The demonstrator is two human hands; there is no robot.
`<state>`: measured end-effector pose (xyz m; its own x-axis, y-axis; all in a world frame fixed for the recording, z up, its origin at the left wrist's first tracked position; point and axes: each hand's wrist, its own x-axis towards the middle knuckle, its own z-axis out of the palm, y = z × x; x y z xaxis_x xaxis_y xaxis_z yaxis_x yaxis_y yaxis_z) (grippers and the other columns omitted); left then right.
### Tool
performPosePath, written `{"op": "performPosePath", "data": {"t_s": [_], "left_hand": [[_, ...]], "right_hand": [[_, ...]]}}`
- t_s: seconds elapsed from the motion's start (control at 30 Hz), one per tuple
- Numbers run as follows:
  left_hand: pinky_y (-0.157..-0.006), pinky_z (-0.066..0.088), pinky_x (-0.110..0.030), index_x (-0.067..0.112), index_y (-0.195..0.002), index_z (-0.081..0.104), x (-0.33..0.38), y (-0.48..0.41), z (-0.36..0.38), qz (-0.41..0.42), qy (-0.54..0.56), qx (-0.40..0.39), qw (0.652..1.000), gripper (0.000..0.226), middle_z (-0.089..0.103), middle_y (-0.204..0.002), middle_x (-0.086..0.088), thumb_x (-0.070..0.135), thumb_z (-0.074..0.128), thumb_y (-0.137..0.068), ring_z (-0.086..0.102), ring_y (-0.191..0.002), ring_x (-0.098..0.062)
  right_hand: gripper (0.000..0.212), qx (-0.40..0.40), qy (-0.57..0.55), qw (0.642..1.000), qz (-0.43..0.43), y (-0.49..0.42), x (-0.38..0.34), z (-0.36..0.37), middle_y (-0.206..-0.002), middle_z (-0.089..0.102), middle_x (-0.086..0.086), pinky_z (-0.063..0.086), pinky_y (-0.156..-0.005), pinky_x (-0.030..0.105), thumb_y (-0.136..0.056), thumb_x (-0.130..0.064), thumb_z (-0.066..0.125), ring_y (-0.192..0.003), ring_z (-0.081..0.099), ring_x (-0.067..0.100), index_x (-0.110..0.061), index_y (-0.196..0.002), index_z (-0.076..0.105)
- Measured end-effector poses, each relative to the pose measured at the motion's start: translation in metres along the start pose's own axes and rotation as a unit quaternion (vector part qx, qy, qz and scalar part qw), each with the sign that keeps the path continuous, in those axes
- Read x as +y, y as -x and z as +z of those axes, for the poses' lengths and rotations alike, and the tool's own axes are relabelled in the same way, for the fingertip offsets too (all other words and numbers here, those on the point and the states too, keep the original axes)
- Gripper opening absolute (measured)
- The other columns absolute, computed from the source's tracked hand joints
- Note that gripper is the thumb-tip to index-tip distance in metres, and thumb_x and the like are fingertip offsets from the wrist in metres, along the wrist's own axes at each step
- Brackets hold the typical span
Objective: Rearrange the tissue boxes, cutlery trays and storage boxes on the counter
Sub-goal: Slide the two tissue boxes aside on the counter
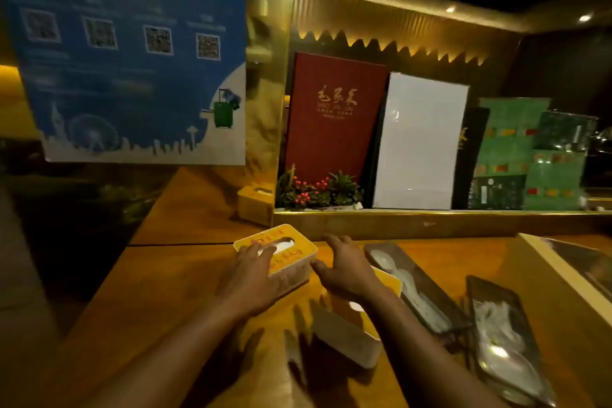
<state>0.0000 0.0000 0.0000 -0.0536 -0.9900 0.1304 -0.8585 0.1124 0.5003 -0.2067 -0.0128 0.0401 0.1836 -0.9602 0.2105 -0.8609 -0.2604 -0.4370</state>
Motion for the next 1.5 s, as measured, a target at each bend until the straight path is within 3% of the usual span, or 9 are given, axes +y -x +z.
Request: {"op": "performPosePath", "data": {"t_s": [0.3,0.5,0.63,0.7,0.77,0.87,1.2,1.4,1.5], "left_hand": [[-0.122,0.012,-0.055,0.038,-0.154,0.020,-0.043,0.002,0.034,0.038,-0.100,0.013,0.994,0.065,-0.011,-0.167,-0.004,0.051,0.043,-0.094,-0.011,-0.152,-0.037],[-0.119,0.022,-0.055,0.044,-0.152,0.022,-0.064,0.007,0.037,0.024,-0.018,0.035,0.999,0.068,-0.022,-0.165,0.002,0.053,0.052,-0.092,-0.012,-0.152,-0.032],[-0.110,0.041,-0.046,0.035,-0.142,0.045,-0.075,0.013,0.032,-0.013,0.122,0.072,0.990,0.059,-0.011,-0.167,0.001,0.048,0.065,-0.088,0.018,-0.150,-0.030],[-0.106,0.045,-0.043,0.034,-0.136,0.051,-0.080,0.020,0.028,-0.024,0.185,0.086,0.979,0.053,0.008,-0.166,0.001,0.046,0.068,-0.087,0.029,-0.146,-0.028],[-0.094,0.055,-0.038,0.035,-0.132,0.054,-0.085,0.031,0.026,-0.014,0.226,0.109,0.968,0.049,0.033,-0.151,0.012,0.041,0.070,-0.086,0.045,-0.135,-0.023],[-0.081,0.062,-0.037,0.038,-0.127,0.056,-0.091,0.046,0.025,-0.020,0.261,0.135,0.956,0.043,0.048,-0.136,0.018,0.032,0.070,-0.087,0.057,-0.121,-0.016],[-0.076,0.063,-0.040,0.029,-0.127,0.060,-0.084,0.048,0.030,-0.039,0.247,0.179,0.952,0.042,0.055,-0.141,0.000,0.026,0.071,-0.087,0.061,-0.118,-0.022],[-0.095,0.054,-0.053,0.029,-0.135,0.054,-0.074,0.050,0.031,-0.046,0.131,0.193,0.971,0.054,0.022,-0.163,-0.006,0.028,0.074,-0.085,0.037,-0.142,-0.035],[-0.096,0.051,-0.044,0.020,-0.129,0.060,-0.035,0.064,0.029,0.046,0.107,0.262,0.958,0.049,0.038,-0.153,-0.010,0.017,0.076,-0.083,0.042,-0.137,-0.028]], "right_hand": [[0.083,-0.119,0.180,0.976,0.031,-0.057,-0.004,0.054,-0.158,0.021,0.025,0.014,-0.116,0.054,-0.087,-0.055,0.054,-0.146,0.016,0.040,-0.033,-0.155,0.012],[0.056,-0.114,0.170,0.979,0.019,-0.051,-0.009,0.068,-0.136,0.048,0.021,0.011,-0.115,0.059,-0.085,-0.050,0.058,-0.134,0.034,0.041,-0.033,-0.136,0.043],[0.045,-0.062,0.165,0.984,-0.016,-0.025,-0.019,0.071,-0.117,0.054,0.012,0.011,-0.116,0.058,-0.087,-0.048,0.058,-0.122,0.044,0.035,-0.038,-0.130,0.050],[0.041,-0.032,0.164,0.985,-0.033,-0.010,-0.022,0.074,-0.112,0.055,0.009,0.011,-0.117,0.057,-0.088,-0.047,0.059,-0.117,0.048,0.034,-0.040,-0.128,0.053],[0.036,0.004,0.160,0.986,-0.047,0.005,-0.025,0.077,-0.107,0.058,0.008,0.012,-0.117,0.057,-0.090,-0.044,0.061,-0.113,0.051,0.032,-0.039,-0.125,0.058],[0.031,0.044,0.153,0.985,-0.065,0.023,-0.029,0.082,-0.106,0.064,0.006,0.014,-0.117,0.056,-0.091,-0.040,0.062,-0.112,0.054,0.031,-0.037,-0.122,0.064],[0.037,0.001,0.139,0.988,-0.059,0.023,-0.026,0.078,-0.124,0.061,0.005,0.011,-0.117,0.056,-0.093,-0.043,0.057,-0.126,0.045,0.030,-0.040,-0.131,0.054],[0.057,0.044,0.054,0.998,0.001,0.024,0.023,0.040,-0.144,0.049,0.006,0.038,-0.107,0.050,-0.091,-0.051,0.053,-0.131,0.041,0.029,-0.033,-0.144,0.044],[0.056,0.054,0.072,0.993,0.077,0.020,0.074,0.009,-0.150,0.042,0.013,0.043,-0.102,0.049,-0.093,-0.051,0.051,-0.132,0.042,0.032,-0.028,-0.144,0.045]]}}
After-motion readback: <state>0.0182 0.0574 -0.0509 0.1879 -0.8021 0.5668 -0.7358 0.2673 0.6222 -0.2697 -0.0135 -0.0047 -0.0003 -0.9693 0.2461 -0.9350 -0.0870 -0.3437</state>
